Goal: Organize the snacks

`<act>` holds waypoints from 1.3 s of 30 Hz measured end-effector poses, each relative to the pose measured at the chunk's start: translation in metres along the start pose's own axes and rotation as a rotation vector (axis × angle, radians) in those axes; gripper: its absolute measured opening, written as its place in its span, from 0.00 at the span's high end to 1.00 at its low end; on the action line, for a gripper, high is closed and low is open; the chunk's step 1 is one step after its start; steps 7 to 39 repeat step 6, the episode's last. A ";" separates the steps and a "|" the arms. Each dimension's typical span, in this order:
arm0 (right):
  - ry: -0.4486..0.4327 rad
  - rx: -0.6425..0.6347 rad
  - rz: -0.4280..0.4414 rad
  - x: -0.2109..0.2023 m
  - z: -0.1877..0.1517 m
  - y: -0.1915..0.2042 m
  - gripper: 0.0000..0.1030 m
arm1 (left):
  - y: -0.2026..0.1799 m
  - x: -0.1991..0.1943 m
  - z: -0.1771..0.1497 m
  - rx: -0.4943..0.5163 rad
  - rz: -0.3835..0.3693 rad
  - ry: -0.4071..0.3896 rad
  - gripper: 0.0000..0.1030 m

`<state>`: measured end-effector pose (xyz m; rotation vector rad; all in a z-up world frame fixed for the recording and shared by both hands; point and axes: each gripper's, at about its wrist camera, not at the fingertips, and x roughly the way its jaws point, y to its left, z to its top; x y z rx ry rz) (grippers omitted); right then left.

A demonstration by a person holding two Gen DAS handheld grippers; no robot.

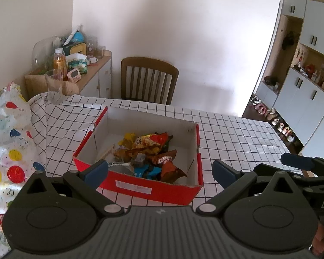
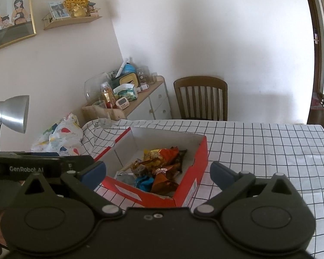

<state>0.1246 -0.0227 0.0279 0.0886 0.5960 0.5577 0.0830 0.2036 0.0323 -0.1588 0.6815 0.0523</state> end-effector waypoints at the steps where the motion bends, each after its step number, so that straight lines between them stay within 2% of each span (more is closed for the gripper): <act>1: 0.001 0.003 -0.002 0.000 -0.001 -0.001 0.00 | 0.000 0.000 0.000 -0.001 -0.002 0.004 0.00; 39: 0.006 0.019 -0.011 -0.002 -0.005 -0.005 0.00 | -0.002 0.001 -0.001 -0.002 -0.003 0.012 0.00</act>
